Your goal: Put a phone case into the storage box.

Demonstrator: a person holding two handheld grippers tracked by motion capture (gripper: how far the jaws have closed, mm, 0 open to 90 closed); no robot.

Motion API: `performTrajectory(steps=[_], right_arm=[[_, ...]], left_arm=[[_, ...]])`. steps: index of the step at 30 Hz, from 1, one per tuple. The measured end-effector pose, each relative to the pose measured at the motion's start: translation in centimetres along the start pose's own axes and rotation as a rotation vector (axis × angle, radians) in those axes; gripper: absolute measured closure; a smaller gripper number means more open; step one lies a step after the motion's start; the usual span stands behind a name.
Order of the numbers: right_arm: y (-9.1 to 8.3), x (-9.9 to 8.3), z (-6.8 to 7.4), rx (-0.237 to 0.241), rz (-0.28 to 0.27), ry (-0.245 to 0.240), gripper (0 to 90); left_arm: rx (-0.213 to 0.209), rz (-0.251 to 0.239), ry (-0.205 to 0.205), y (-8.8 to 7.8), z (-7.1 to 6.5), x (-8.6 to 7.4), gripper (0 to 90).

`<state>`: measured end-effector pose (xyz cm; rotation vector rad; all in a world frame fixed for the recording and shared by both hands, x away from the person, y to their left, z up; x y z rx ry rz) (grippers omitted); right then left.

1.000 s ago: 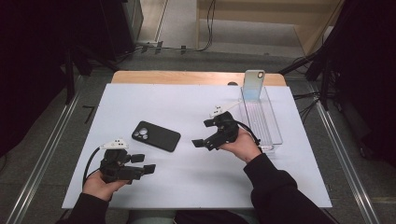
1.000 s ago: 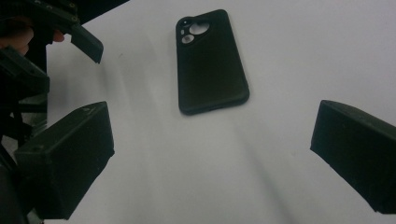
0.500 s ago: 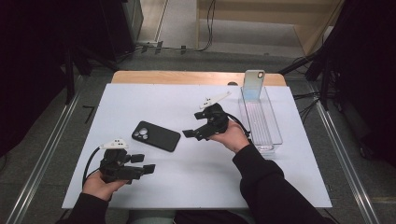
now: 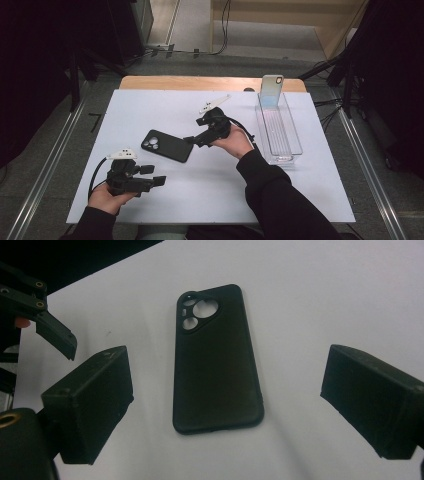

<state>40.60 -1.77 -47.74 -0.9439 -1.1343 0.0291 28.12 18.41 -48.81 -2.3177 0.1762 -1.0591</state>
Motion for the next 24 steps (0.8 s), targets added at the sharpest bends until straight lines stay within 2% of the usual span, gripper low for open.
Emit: performTrajectory(steps=[15,18,24], right_arm=[[2.6,2.3,1.1,0.013,0.042,-0.067,4.9],[3.0,2.7,1.2,0.013,0.044,-0.059,4.9],[4.0,3.3,1.6,0.010,0.047,-0.074,4.9]], left_arm=[[-0.001,0.003,0.005,-0.1,0.0,0.1,28.7],[-0.002,-0.002,0.005,-0.1,0.0,0.1,28.7],[0.000,0.000,0.005,-0.2,0.0,0.1,28.7]])
Point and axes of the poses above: each handheld gripper's, and its own axes: y roughly forward along the jaws, x roughly out of its top, z roughly to its left, the point moved 6 cm from there along y, roughly forward along the jaws, and after that the axes turned 14 degrees about -x, right-handed, at the moved point
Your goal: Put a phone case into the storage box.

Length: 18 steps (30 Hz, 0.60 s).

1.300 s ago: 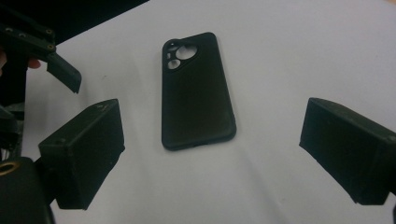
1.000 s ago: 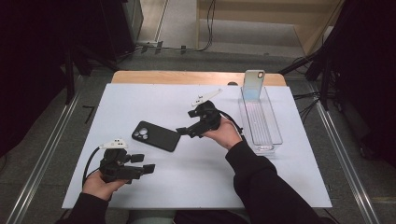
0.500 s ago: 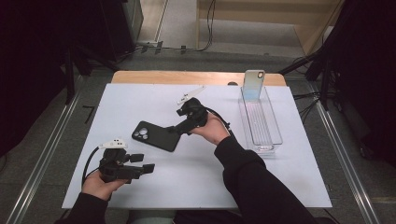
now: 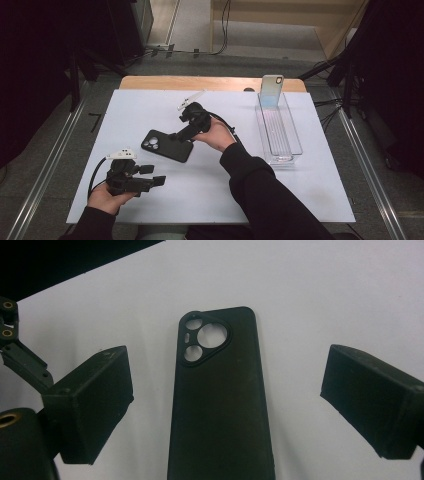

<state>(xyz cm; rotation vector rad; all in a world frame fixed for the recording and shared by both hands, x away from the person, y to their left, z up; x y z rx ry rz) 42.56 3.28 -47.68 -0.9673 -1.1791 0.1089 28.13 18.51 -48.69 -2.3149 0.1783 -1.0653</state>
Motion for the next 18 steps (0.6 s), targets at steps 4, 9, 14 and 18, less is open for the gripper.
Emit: performTrajectory(steps=[4,9,14,18], right_arm=[[0.7,0.3,0.2,0.001,0.011,-0.011,4.9],[1.6,0.4,0.5,0.003,0.024,-0.021,5.0],[2.3,0.3,0.6,-0.002,0.029,-0.016,4.9],[2.5,0.1,0.8,-0.006,0.038,-0.010,4.9]], left_arm=[[0.000,0.000,-0.003,0.0,0.1,0.0,28.7],[-0.003,-0.002,-0.003,-0.1,0.1,0.0,28.7],[-0.001,-0.004,-0.006,-0.1,0.1,0.0,28.7],[0.002,-0.009,-0.009,-0.2,0.1,0.0,28.7]])
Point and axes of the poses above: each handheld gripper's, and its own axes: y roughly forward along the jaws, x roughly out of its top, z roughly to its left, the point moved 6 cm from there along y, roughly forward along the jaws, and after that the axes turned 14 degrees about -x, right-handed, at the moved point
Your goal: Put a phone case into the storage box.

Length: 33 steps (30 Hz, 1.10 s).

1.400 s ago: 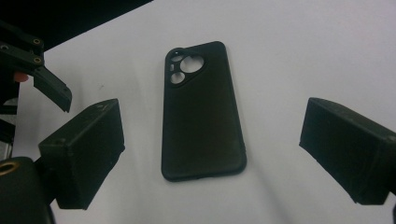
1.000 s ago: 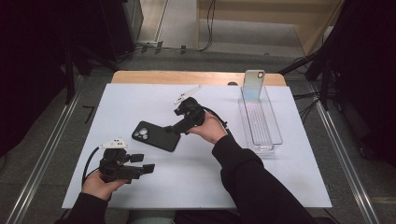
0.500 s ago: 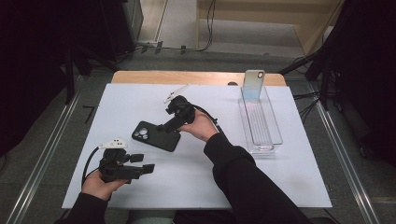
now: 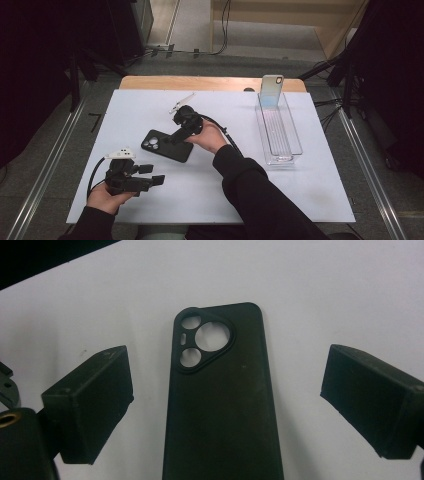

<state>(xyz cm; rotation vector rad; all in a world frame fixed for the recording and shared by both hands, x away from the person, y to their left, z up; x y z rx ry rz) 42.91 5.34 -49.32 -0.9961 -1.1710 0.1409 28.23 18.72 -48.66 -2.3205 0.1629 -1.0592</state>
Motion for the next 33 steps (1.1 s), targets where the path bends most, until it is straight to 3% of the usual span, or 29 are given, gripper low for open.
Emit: performTrajectory(steps=[7,9,22,33], right_arm=[[0.5,-0.3,0.2,0.005,0.014,-0.001,4.9],[0.6,-0.4,0.1,-0.019,0.010,-0.015,4.9],[1.5,-1.8,0.1,-0.001,0.036,0.010,4.9],[2.5,-2.7,0.5,0.006,0.064,-0.010,4.9]], left_arm=[[-0.005,0.000,0.002,0.0,0.0,0.0,28.7],[-0.004,0.000,0.002,0.0,0.0,0.0,28.7],[-0.005,0.006,0.000,0.0,0.1,-0.1,28.7],[-0.005,0.008,-0.001,0.1,0.1,-0.1,28.7]])
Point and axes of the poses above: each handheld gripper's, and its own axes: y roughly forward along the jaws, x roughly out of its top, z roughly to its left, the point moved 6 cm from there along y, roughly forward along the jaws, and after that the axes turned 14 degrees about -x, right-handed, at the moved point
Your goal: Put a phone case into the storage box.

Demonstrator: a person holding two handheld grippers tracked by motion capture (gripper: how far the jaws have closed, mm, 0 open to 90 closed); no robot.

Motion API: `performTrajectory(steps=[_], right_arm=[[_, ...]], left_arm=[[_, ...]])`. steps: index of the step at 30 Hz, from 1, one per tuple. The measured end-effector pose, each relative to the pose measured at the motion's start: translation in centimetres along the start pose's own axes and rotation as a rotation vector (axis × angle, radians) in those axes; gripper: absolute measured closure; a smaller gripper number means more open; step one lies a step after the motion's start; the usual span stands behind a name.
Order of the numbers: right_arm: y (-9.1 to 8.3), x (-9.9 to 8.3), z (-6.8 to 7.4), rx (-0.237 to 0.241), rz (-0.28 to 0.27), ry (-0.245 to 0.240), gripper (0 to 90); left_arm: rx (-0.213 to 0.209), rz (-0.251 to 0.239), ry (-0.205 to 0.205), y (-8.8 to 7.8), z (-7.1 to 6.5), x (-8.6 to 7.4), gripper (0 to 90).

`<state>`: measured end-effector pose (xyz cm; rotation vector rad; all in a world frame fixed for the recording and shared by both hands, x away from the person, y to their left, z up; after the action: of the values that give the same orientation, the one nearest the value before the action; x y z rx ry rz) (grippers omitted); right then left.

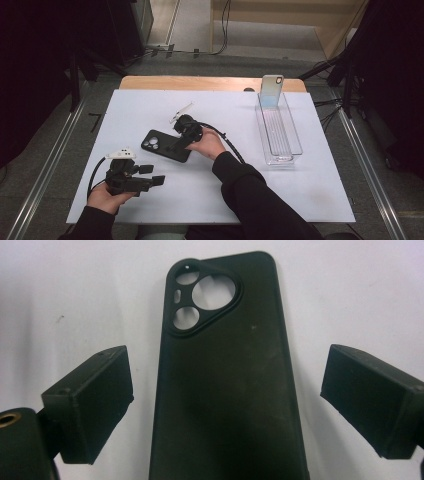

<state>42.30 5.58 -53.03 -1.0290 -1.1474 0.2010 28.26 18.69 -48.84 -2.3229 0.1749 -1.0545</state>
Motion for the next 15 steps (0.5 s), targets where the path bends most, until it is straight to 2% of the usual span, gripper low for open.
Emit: performTrajectory(steps=[8,11,15], right_arm=[[1.4,-0.8,0.7,-0.015,0.039,-0.037,4.9],[1.6,-1.1,1.0,-0.038,0.042,-0.095,4.9],[1.7,-1.1,0.9,-0.041,0.039,-0.111,5.1]], left_arm=[[0.000,0.000,0.000,0.0,0.1,0.0,28.7],[-0.001,-0.002,0.000,0.0,0.1,0.0,28.7],[0.001,0.000,-0.001,0.0,0.1,0.0,28.7]])
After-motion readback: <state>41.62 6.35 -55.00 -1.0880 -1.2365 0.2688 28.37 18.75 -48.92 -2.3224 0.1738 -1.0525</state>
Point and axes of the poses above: each handheld gripper's, and its own axes: y roughly forward along the jaws, x roughly out of its top, z roughly to its left, the point moved 6 cm from there along y, roughly forward along the jaws, and after that the axes turned 14 degrees about -x, right-handed, at the moved point
